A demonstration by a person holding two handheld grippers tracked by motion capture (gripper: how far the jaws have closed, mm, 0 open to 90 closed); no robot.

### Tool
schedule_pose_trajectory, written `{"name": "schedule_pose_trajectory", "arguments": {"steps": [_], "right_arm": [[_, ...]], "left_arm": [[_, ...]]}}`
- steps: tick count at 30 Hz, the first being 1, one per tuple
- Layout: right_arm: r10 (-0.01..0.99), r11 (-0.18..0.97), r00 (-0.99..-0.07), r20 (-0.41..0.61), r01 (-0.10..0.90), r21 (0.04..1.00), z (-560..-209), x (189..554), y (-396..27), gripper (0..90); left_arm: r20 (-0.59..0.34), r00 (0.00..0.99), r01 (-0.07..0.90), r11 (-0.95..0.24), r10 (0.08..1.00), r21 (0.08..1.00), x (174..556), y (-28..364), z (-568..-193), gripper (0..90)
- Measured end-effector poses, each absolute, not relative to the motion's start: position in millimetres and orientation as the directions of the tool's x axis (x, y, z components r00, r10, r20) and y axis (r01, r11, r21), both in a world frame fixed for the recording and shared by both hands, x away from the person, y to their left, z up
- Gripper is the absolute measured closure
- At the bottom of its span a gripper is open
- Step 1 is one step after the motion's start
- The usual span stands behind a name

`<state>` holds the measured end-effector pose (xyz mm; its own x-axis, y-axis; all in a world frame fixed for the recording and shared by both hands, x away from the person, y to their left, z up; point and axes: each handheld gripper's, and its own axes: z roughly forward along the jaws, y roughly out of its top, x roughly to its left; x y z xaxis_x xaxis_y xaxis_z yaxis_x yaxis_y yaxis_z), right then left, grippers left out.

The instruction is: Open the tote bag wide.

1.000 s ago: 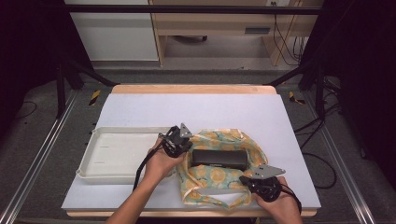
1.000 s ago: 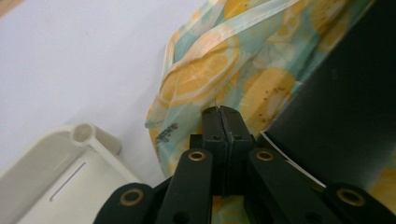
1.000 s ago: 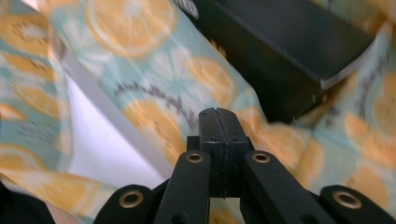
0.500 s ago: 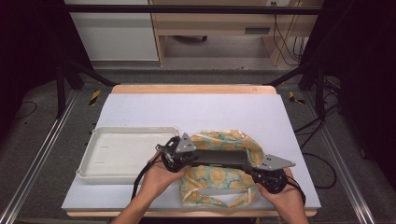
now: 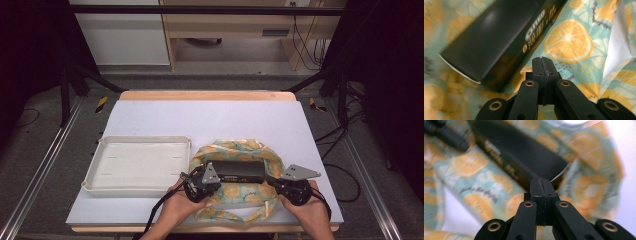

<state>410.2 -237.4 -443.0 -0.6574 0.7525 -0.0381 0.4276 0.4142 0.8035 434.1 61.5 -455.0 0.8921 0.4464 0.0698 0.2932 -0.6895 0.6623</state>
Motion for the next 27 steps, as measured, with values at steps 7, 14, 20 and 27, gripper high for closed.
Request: {"name": "schedule_pose_trajectory", "arguments": {"steps": [7,14,20,27], "right_arm": [[0.803,0.378,-0.594,-0.041,0.455,0.806,-439.0,435.4,-244.1,90.0],[0.82,0.388,-0.573,-0.007,0.546,0.743,-456.0,463.7,-244.9,90.0],[0.823,0.403,-0.568,-0.004,0.58,0.708,-466.5,474.7,-246.6,90.0],[0.787,0.429,-0.617,-0.018,0.526,0.735,-441.7,462.8,-245.9,88.1]], "left_arm": [[0.081,0.895,0.288,-0.707,0.439,0.646,430.8,59.7,-462.8,90.0],[0.073,0.897,0.292,-0.71,0.436,0.641,429.1,61.1,-466.7,90.0],[0.07,0.898,0.295,-0.712,0.435,0.638,428.3,61.5,-468.5,90.0],[0.063,0.897,0.296,-0.702,0.437,0.647,427.8,64.6,-463.2,89.0]]}}
